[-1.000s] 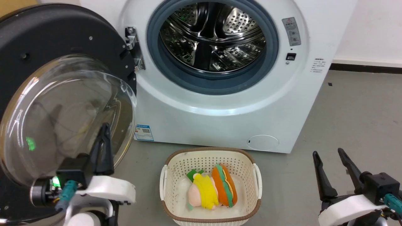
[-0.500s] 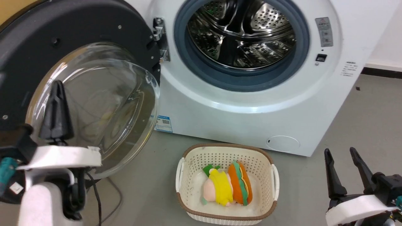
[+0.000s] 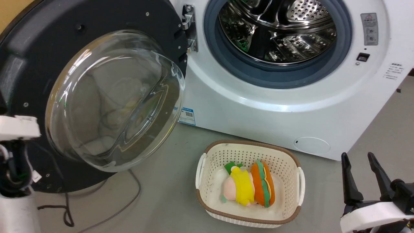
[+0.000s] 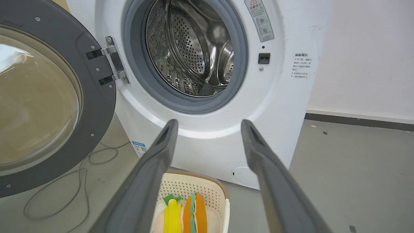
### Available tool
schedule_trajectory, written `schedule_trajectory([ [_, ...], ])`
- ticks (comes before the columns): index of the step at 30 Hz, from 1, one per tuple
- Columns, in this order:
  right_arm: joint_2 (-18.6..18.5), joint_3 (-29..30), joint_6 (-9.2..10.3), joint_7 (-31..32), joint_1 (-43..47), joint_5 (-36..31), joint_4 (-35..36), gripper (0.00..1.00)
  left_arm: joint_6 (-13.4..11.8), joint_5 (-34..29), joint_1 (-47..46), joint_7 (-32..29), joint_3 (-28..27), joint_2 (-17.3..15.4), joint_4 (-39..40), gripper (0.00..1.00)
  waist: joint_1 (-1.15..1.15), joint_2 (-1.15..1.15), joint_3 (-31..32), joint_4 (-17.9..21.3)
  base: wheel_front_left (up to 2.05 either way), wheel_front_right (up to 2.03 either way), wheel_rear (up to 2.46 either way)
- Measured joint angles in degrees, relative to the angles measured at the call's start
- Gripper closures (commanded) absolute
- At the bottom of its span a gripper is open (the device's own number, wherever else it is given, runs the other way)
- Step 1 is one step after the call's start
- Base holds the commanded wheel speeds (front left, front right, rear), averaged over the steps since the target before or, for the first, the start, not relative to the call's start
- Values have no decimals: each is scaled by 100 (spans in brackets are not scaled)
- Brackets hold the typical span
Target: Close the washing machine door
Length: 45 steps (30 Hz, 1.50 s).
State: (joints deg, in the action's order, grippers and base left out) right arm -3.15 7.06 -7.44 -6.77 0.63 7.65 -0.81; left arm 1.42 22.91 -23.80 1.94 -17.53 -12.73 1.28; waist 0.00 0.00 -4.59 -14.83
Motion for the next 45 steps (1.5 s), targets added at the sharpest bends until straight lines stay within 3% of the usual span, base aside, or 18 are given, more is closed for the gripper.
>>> schedule_trajectory([
  [12, 1, 143, 0, -144, -68, 79, -68, 0, -148, 788, -504, -611, -604, -642, -1060, 100, 0, 0, -175, -302, 0, 0, 0],
  [21, 2, 287, 0, -252, -68, 138, -73, 0, -218, 1657, -779, -1922, -715, -965, -1951, 100, 0, 0, -312, -518, 0, 0, 0],
  [30, 3, 376, 0, -371, -137, 261, -63, 0, 159, 2495, -816, -3249, -746, -1167, -2285, 100, 0, 0, -500, -663, 0, 0, 0],
  [45, 4, 590, 0, -539, -203, 423, -43, 0, 411, 3657, -488, -4618, -745, -1190, -1801, 100, 0, 0, -664, -950, 0, 0, 0],
])
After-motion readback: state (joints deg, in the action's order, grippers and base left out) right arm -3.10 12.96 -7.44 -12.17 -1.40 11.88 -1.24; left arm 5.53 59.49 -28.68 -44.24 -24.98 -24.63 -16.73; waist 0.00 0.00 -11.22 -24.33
